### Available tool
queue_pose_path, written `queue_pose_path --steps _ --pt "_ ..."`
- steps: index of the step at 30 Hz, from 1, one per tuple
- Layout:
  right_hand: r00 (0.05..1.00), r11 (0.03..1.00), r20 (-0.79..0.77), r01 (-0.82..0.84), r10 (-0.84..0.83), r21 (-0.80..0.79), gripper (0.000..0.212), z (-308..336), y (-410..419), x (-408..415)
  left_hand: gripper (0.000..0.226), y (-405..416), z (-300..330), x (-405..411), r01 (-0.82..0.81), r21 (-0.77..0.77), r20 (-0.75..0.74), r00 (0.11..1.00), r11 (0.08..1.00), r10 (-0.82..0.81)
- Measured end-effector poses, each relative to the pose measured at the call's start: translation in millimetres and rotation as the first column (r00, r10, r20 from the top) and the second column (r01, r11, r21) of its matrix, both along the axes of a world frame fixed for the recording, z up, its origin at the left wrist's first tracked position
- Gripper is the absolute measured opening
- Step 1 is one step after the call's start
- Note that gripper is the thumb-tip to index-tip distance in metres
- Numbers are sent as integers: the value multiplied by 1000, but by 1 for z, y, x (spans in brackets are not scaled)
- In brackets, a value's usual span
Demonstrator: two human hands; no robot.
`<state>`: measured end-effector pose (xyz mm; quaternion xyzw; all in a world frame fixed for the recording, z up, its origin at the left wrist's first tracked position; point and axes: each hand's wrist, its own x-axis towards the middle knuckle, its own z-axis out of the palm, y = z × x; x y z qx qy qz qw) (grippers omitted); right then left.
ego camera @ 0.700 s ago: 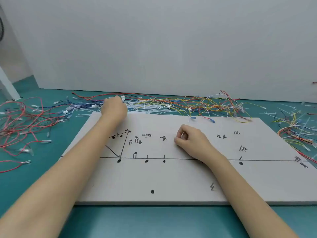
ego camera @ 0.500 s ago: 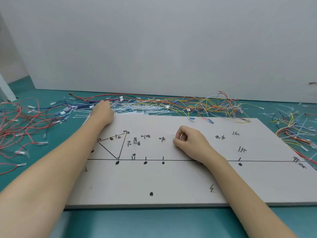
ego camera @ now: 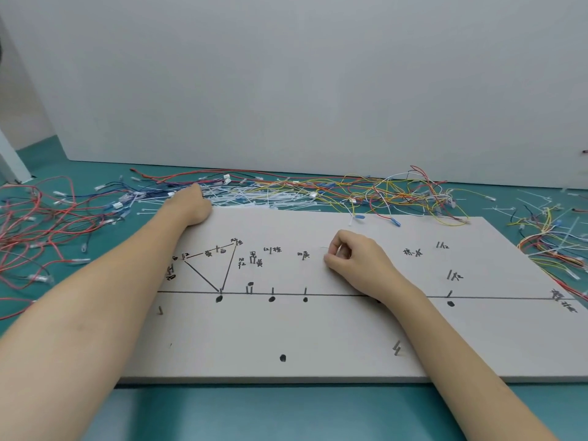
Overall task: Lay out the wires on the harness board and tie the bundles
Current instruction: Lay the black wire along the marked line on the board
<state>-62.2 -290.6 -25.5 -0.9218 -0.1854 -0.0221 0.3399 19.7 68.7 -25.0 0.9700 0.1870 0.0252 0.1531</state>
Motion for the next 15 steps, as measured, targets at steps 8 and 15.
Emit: queue_pose_path --steps 8,15 --pt "1000 1000 2 1 -1 -3 9 0 0 1 53 -3 -3 -3 25 87 57 998 996 -30" --pt "1000 1000 7 0 0 -3 8 0 0 0 43 -6 -3 -3 -42 7 134 990 999 41"
